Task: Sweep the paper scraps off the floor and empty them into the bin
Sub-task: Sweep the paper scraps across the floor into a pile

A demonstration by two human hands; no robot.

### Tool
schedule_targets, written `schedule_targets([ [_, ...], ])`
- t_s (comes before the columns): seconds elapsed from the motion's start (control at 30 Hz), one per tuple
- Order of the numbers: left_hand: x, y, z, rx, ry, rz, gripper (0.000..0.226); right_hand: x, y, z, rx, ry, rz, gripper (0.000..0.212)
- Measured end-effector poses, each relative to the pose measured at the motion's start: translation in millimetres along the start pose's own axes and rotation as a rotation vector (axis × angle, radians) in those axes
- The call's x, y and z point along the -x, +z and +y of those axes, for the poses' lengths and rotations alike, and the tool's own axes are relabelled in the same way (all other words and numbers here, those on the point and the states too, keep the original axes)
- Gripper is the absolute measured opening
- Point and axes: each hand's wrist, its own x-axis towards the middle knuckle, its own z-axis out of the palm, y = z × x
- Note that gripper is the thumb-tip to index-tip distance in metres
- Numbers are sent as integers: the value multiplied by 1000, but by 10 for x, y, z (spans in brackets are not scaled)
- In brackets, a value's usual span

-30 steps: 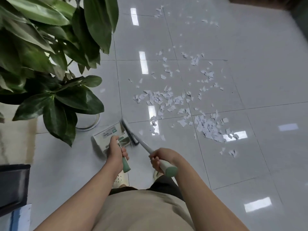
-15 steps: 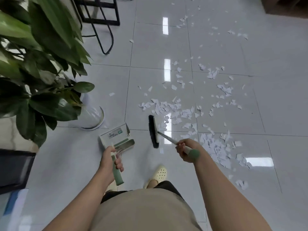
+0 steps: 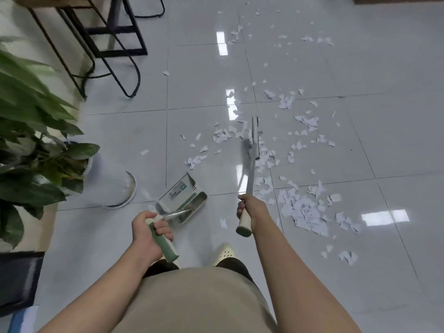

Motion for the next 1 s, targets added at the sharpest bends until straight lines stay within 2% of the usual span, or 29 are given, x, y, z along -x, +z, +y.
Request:
schedule_targets([
  [0.2, -133, 574, -127, -232, -19, -43, 23, 285, -202, -118, -399, 47, 16, 12],
  [0.33, -201, 875, -183, -364, -2, -81, 22, 390, -116, -64, -666, 168, 1, 8],
  [0.47, -320, 1067, -167, -507, 24, -101, 18, 379, -29, -8, -774, 301, 67, 7],
  [0.57, -467, 1182, 13, -611, 29, -129, 18, 341, 103, 63, -727, 368, 182, 21],
  [0.63, -555, 1265, 202, -657, 20, -152, 18, 306, 309, 97, -752, 407, 236, 22],
  [0.7, -629, 1329, 409, -668, 8, -169, 19, 235, 619, 124, -762, 424, 206, 28],
  [0.87, -876, 1409, 988, -664, -30, -193, 20, -62, 1507, 19, -747, 417, -2, 39],
  [1.0, -1073, 1344, 1397, -693, -22, -182, 20, -372, 1850, -185, -801, 368, -89, 42],
])
